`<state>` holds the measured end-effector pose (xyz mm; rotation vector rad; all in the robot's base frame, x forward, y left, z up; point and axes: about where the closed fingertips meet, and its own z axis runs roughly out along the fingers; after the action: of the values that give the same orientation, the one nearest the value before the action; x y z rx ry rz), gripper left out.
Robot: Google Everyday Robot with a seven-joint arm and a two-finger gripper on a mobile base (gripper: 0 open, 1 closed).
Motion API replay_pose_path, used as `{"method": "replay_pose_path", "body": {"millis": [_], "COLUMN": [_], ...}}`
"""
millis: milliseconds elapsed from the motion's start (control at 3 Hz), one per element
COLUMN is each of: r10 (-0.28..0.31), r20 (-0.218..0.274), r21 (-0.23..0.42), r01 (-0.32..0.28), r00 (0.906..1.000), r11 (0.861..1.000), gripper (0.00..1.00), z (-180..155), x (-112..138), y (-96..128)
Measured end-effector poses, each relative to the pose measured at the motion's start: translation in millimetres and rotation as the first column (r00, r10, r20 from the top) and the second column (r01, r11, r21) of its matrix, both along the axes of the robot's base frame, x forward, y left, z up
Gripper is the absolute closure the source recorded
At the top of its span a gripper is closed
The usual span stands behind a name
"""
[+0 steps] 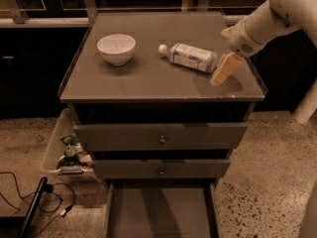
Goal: Place blue plastic bottle into bottom drawer
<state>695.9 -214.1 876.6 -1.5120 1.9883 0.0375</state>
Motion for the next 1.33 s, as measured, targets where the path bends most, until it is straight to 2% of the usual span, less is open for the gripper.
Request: {"method": "replay_pose_path", "body": {"millis": [333,667,1000,1333], "r10": [0.01,0.048,0.095,0.13], "r20": [-0.015,-0.076,-0.135,-0.174], "r21": [0.095,0.253,0.363,0.42], "r01": [-0.008,-0.028,-0.04,-0.046], "r00": [0.9998,0.996,0.9862,0.9763], "r11": [0.995,0.967,0.931,0.907], "gripper": [0.0,0.0,0.0,0.0], "z": [-5,-13,-18,-19], "x": [19,30,35,36], "y": [-1,10,24,38]}}
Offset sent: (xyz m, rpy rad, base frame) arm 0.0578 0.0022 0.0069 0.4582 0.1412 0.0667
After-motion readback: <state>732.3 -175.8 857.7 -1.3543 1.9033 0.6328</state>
